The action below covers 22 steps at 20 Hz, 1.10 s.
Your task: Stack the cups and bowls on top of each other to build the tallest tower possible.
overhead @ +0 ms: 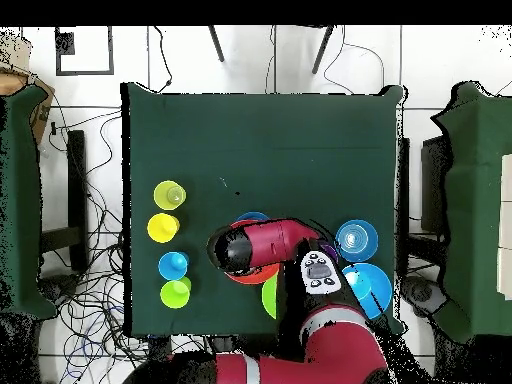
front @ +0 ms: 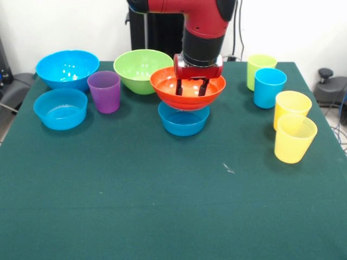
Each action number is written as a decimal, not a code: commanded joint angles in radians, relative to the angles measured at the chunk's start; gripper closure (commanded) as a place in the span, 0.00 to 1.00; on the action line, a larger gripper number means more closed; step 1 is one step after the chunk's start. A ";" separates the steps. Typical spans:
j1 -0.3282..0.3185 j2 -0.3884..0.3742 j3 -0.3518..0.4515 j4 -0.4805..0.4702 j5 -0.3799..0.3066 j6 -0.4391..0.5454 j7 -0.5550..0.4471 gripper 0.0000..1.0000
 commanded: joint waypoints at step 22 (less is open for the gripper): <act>0.015 0.219 0.076 -0.157 0.024 -0.149 0.111 0.00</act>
